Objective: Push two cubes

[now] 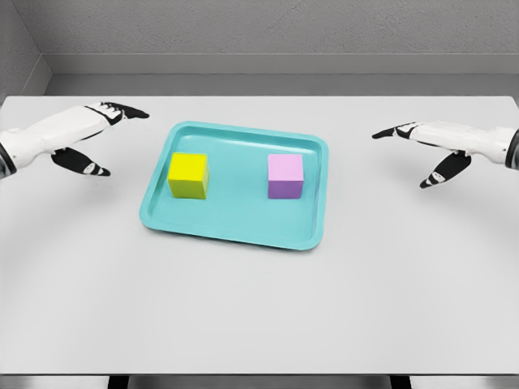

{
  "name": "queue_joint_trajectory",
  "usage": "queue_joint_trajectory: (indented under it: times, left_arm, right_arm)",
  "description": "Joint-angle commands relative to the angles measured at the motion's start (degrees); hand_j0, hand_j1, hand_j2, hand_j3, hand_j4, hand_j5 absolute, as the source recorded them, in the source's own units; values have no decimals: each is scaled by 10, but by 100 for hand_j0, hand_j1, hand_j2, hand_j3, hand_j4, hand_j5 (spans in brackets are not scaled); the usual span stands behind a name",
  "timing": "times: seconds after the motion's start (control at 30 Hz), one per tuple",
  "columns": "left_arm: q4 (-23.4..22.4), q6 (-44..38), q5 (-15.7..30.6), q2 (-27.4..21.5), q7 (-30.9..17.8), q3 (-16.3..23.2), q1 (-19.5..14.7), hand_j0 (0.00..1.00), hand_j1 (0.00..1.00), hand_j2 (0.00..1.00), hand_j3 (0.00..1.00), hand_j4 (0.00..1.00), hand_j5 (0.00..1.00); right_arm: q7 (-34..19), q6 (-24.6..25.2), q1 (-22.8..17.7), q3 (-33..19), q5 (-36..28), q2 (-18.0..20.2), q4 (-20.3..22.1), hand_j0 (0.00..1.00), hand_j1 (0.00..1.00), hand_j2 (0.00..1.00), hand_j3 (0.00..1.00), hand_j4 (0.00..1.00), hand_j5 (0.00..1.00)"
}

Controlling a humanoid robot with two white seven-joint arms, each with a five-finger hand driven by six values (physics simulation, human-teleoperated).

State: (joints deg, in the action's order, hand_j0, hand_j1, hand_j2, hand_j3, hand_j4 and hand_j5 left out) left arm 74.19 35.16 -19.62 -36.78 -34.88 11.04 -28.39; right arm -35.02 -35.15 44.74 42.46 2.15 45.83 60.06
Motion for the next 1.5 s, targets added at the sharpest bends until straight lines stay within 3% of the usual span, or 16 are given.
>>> queue_joint_trajectory:
  times: [0.0, 0.07, 0.17, 0.33, 0.4, 0.43, 0.57, 0.63, 0.67, 0.7, 0.73, 0.8, 0.87, 0.97, 1.1, 1.47]
  left_arm:
    - [6, -2, -6, 8, -1, -26, 1, 100, 100, 100, 100, 100, 100]
    - [6, -2, -16, 9, -1, -25, 16, 100, 100, 100, 100, 100, 100]
    - [8, -2, -93, 36, -1, -28, 19, 100, 100, 100, 100, 100, 100]
    - [10, -2, -94, 38, -1, -29, 28, 100, 100, 100, 100, 100, 100]
    - [10, -2, -94, 38, -1, -30, 29, 100, 100, 100, 100, 100, 100]
    - [11, -2, -93, 37, -1, -43, 31, 100, 100, 100, 100, 100, 100]
    - [12, -2, -94, 38, -1, -52, 40, 100, 100, 100, 100, 100, 100]
    - [13, -2, -94, 36, -1, -52, 41, 100, 100, 100, 100, 100, 100]
    - [13, -2, -94, 36, -1, -52, 42, 100, 100, 100, 100, 100, 100]
    - [13, -2, -106, 36, -1, -51, 49, 100, 100, 100, 100, 100, 100]
    - [14, -2, -148, 39, -1, -48, 50, 100, 100, 100, 100, 100, 100]
    - [28, -2, -157, 41, -1, -49, 52, 100, 100, 100, 100, 100, 100]
    - [46, -2, -202, 44, -1, -49, 53, 91, 91, 91, 91, 91, 91]
    - [58, -2, -203, 43, -1, -52, 53, 75, 75, 75, 75, 75, 75]
    - [82, -2, -196, 43, -1, -53, 54, 68, 68, 68, 68, 68, 68]
    - [70, -2, -195, 60, -1, -54, 60, 66, 66, 66, 66, 66, 66]
  right_arm:
    - [0, 1, 1, 1, -4, 1, 1, 100, 100, 100, 100, 100, 100]
    - [0, 1, 4, 1, -4, 2, 1, 100, 100, 100, 100, 100, 100]
    - [0, 1, 10, 1, -5, 4, -2, 100, 100, 100, 100, 100, 100]
    - [0, 1, 11, 10, -5, 5, -4, 100, 100, 100, 100, 100, 100]
    - [0, 1, 32, 39, -3, 0, -5, 100, 100, 100, 100, 100, 100]
    - [0, 1, 34, 43, 7, -1, -5, 96, 96, 96, 96, 96, 96]
    - [0, 1, 37, 43, 8, -1, 1, 38, 38, 38, 38, 38, 38]
    - [0, 1, 40, 45, 8, -1, 16, 20, 20, 20, 20, 20, 20]
    - [0, 1, 40, 47, 8, 0, 30, 16, 16, 16, 16, 16, 16]
    - [0, 1, 40, 48, 12, 0, 38, 15, 15, 15, 15, 15, 15]
    - [0, 1, 49, 57, 16, -1, 42, 14, 14, 14, 14, 14, 14]
    - [0, 1, 68, 76, 35, -10, 53, 14, 14, 14, 14, 14, 14]
    - [0, 1, 76, 77, 75, -34, 53, 13, 13, 13, 13, 13, 13]
    - [0, 1, 99, 119, 99, -61, 52, 12, 12, 12, 12, 12, 12]
    - [0, 1, 112, 137, 135, -76, 51, 11, 11, 11, 11, 11, 11]
    - [0, 1, 142, 198, 157, -113, 47, 11, 11, 11, 11, 11, 11]
